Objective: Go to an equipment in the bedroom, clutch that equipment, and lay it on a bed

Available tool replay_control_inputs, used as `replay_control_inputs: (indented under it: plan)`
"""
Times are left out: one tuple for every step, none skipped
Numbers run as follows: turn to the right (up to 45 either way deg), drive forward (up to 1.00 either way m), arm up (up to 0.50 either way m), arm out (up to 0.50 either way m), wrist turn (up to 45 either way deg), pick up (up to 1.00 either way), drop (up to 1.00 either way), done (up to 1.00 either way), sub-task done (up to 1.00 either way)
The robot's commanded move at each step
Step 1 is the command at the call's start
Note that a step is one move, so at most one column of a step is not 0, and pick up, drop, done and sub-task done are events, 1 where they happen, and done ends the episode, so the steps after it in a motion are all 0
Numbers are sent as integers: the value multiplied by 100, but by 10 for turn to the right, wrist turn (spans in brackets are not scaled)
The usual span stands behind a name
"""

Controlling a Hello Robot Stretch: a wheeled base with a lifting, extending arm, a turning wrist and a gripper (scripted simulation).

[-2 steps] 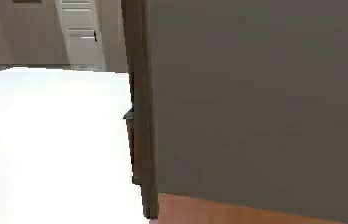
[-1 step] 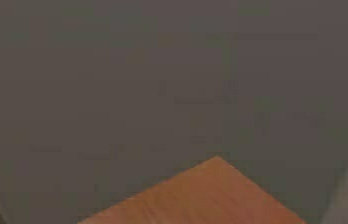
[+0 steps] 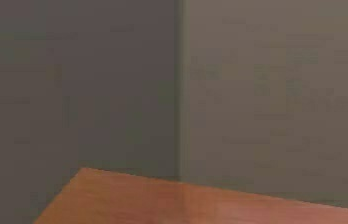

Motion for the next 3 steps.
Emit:
replay_control_inputs:
  plan:
    - [90,0,0,0,0,0,0,0,0]
    - [0,5,0,0,0,0,0,0,0]
    - [-450,0,0,0,0,0,0,0,0]
